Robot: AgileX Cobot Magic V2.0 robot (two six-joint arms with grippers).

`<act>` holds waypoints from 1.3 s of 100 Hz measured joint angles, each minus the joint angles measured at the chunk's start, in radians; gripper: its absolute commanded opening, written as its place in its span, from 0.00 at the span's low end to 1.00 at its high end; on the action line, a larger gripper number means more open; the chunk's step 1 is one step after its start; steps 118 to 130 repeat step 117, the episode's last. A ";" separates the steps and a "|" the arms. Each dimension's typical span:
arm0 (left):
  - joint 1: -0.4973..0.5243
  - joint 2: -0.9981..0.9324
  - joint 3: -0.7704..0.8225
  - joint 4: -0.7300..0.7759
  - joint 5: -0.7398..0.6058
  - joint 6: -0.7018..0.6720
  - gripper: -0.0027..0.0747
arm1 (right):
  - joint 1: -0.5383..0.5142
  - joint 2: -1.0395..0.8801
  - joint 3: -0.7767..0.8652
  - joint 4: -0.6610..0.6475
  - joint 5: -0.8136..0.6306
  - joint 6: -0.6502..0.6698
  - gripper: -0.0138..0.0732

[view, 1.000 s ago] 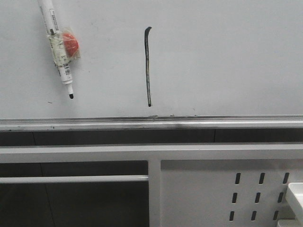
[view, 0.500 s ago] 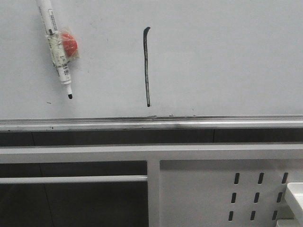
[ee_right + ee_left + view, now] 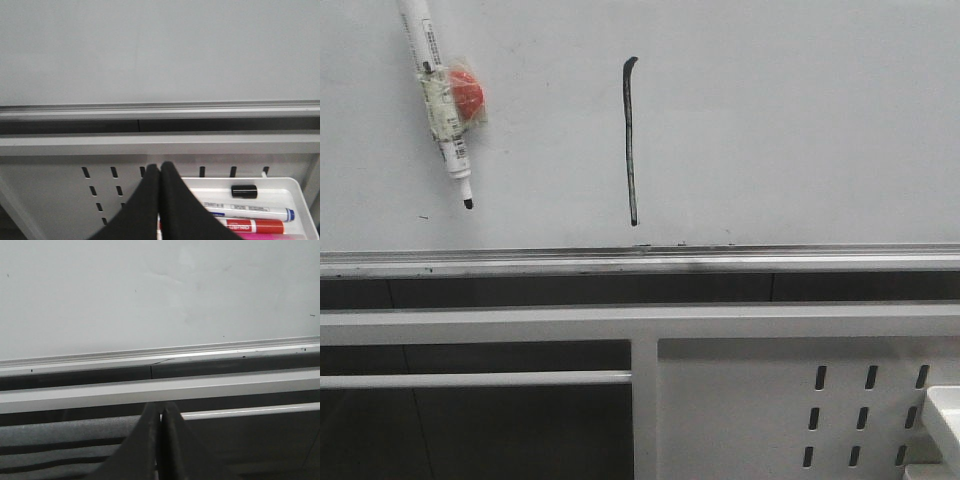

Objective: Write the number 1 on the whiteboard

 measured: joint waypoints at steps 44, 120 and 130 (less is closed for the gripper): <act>0.000 0.000 0.000 0.000 0.000 0.000 0.01 | -0.098 0.000 0.000 0.008 0.005 -0.079 0.08; 0.000 0.000 0.000 0.000 0.000 0.000 0.01 | -0.098 0.000 0.000 0.015 0.006 -0.094 0.08; 0.000 0.000 0.000 0.000 0.000 0.000 0.01 | -0.098 0.000 0.000 0.015 0.006 -0.094 0.08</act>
